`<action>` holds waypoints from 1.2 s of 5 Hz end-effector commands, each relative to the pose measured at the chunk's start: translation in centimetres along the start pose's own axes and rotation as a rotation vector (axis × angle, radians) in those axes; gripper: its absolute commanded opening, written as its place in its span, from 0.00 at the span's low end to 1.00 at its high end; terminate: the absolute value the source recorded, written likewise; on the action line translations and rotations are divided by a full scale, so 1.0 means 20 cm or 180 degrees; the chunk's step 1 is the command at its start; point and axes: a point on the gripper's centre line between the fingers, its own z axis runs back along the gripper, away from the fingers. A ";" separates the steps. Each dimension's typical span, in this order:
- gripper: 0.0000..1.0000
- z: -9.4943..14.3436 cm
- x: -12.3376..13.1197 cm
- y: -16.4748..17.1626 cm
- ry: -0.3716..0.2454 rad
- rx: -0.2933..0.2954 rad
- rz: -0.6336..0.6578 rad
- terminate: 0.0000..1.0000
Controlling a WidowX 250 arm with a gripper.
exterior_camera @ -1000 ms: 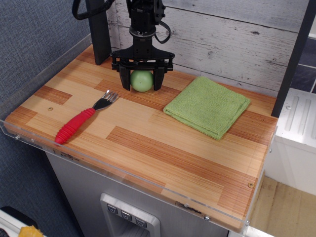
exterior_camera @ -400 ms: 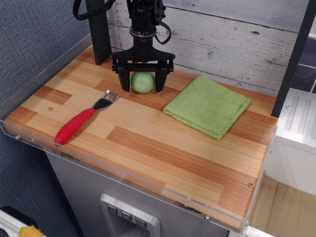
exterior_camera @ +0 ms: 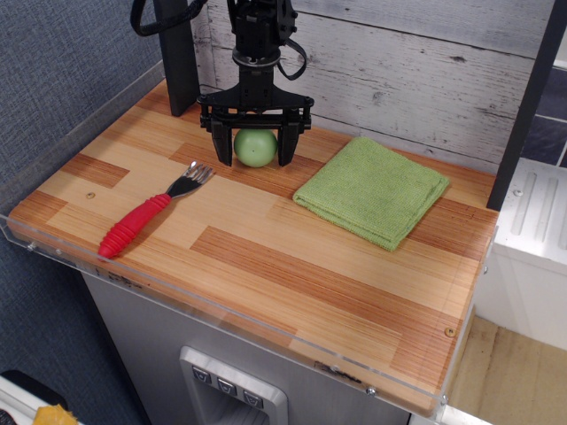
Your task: Put the green ball to the left of the cloth.
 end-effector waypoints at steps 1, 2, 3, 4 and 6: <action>1.00 0.22 0.00 0.03 -0.0188 -0.0074 -0.0007 0.00; 1.00 0.27 -0.03 0.03 -0.0183 -0.0044 0.0000 0.00; 1.00 0.33 -0.08 0.04 -0.0189 -0.0058 -0.0022 0.00; 1.00 0.38 -0.16 0.06 -0.0142 -0.0102 -0.0034 0.00; 1.00 0.43 -0.36 0.13 -0.0198 -0.0040 -0.0111 0.00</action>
